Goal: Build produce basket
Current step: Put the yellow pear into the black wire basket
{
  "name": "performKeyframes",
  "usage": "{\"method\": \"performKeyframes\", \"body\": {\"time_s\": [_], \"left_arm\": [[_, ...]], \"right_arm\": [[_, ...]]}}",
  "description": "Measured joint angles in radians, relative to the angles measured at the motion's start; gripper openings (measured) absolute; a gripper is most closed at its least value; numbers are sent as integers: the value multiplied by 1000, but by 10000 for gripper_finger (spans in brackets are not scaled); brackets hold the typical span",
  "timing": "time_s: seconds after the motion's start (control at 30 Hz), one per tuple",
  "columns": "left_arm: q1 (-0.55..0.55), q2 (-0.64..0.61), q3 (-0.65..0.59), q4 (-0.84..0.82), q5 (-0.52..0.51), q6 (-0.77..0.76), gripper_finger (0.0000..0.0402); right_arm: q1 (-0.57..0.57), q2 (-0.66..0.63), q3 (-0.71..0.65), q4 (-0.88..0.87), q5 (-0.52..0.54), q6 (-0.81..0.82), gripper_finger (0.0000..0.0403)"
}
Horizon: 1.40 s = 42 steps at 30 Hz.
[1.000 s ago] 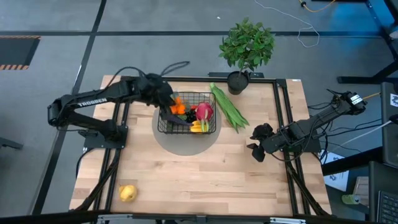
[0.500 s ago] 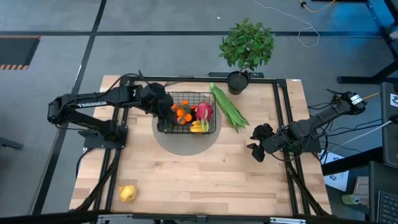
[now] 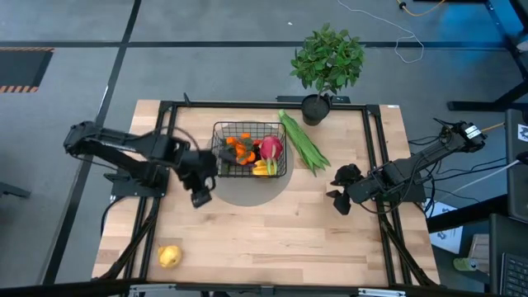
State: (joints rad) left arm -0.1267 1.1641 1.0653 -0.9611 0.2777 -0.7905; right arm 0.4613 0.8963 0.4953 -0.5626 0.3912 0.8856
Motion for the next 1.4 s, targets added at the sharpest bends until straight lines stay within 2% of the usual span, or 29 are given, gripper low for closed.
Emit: {"method": "performKeyframes", "body": {"time_s": [0.17,0.3,0.43,0.5,0.63,0.87,1.03,1.23,1.33,1.4], "left_arm": [[-216,7,0,-10,-67,-244,115],[-389,42,1,-142,-129,-446,115],[-545,95,1,-213,-32,-676,114],[-611,116,1,-175,16,-794,114],[-721,167,1,-64,15,-983,112],[-898,294,1,90,105,-1229,94],[-972,381,1,213,58,-1327,83],[-990,475,2,153,90,-1331,77],[-968,486,0,92,25,-1322,77],[-937,484,-1,79,-66,-1312,77]], "right_arm": [[0,0,0,21,0,0,227],[0,0,0,23,0,0,227],[0,0,0,25,0,0,227],[0,0,0,25,0,0,227],[0,0,0,25,0,0,227],[0,0,0,28,0,-27,227],[0,0,0,29,0,-23,227],[0,0,0,36,0,-4,227],[0,0,0,41,0,-4,227],[0,0,0,41,0,-4,227]]}}
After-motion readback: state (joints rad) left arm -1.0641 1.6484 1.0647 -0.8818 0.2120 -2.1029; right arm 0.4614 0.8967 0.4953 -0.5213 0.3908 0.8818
